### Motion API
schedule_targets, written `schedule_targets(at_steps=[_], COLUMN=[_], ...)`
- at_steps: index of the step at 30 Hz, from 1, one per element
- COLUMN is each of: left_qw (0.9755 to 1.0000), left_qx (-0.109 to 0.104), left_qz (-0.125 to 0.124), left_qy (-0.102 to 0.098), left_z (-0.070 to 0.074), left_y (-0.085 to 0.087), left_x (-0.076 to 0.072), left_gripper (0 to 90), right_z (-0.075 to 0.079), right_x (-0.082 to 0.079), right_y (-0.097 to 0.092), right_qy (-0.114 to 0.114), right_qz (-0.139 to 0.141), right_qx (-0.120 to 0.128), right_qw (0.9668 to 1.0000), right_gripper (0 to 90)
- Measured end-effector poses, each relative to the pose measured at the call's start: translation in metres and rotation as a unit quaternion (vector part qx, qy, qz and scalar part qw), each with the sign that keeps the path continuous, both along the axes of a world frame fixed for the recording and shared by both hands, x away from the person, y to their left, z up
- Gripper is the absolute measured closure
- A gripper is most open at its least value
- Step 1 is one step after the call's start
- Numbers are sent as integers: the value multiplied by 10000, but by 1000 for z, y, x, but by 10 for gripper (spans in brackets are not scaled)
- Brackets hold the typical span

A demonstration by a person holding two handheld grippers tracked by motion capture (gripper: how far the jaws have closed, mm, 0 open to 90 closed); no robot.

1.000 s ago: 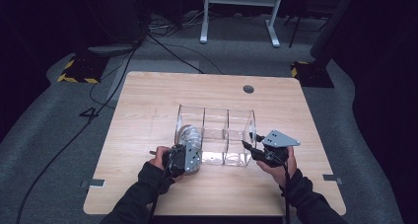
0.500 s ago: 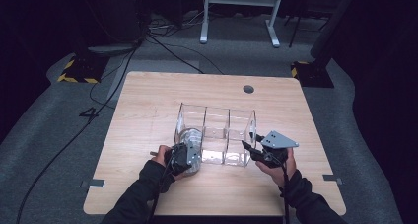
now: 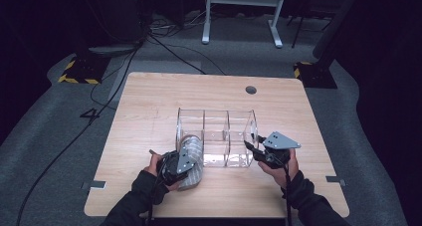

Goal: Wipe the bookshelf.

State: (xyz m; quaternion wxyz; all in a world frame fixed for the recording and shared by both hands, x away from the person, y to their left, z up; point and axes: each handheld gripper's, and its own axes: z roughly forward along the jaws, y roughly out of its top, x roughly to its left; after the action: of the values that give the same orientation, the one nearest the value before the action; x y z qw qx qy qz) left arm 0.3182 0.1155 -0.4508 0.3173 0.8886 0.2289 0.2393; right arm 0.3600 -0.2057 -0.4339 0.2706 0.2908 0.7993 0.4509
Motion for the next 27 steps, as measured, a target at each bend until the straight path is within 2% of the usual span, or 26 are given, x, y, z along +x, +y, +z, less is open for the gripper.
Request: schedule_targets(at_steps=[3,5,7,10,11,14,16,22,24,26,27], left_qw=[9992,9982,9970,9949,9940,9935,9942,9952,9962,9981,9990], left_qx=[-63,-158,-435,-567,-664,-742,-798,-564,-522,-291,-233], left_qz=[99,162,218,317,373,348,251,114,80,57,62], left_qy=[-377,-556,-599,-774,-780,-787,-671,-794,-686,-532,-383], left_z=[14,24,33,39,41,42,37,25,20,9,1], left_y=[-4,-2,3,3,4,4,5,1,0,-2,-4], left_x=[2,5,8,12,14,21,23,9,6,6,7], left_gripper=[726,726,727,726,726,727,728,732,733,732,731], right_z=[0,0,0,0,0,0,-1,-2,-2,-2,-2], right_x=[0,0,0,0,0,0,-1,-1,-1,-2,-2], right_y=[0,0,0,1,1,2,2,2,3,3,3], right_qy=[4,-11,-18,-13,-13,-12,-26,-78,-87,-103,-92], right_qz=[12,22,13,8,8,-7,-18,-31,-52,-80,-84], right_qx=[9,2,9,8,10,15,9,-3,-1,-30,-18], right_qw=[10000,10000,10000,10000,10000,10000,10000,10000,9999,9999,9999], right_gripper=[610,606,605,603,603,603,601,602,602,600,599])
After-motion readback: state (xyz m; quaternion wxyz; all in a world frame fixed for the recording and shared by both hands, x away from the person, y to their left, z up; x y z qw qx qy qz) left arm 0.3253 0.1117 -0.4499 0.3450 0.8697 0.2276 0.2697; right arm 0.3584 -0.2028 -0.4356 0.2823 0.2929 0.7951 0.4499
